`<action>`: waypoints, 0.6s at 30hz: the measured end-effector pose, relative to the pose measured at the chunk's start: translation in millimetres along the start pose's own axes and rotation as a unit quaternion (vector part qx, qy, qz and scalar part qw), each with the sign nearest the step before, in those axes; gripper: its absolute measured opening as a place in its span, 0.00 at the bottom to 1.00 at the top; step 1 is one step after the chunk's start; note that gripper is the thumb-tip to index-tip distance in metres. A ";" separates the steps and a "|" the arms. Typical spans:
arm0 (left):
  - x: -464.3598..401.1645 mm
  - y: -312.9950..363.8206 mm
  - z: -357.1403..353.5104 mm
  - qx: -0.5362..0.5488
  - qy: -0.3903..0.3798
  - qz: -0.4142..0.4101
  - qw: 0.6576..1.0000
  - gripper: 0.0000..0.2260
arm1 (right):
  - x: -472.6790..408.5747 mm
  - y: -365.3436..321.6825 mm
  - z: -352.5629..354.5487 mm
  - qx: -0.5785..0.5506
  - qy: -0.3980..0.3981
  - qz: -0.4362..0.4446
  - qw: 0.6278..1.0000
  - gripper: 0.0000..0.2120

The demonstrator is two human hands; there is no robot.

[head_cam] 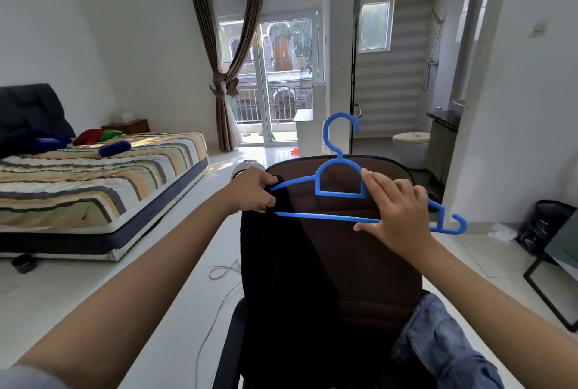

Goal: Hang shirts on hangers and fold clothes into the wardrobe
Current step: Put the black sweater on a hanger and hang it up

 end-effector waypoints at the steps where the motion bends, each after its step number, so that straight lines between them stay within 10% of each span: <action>1: 2.0 9.0 -0.9 0.001 0.002 -0.013 1.000 0.20 | -0.1 -5.2 2.9 0.007 0.010 0.007 1.000 0.54; 18: 16.8 53.3 54.2 -0.137 0.045 -0.050 0.988 0.26 | -26.3 20.7 52.8 0.126 0.053 0.016 0.991 0.53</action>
Point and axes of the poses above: each hand's wrist, its own x-axis away from the middle knuckle, its own z-axis out of the back of the hand, y = z × x, the point moved 10 cm from there along -x, towards the middle knuckle, and after that the axes turned 3 degrees about y, right-handed, at the moved point
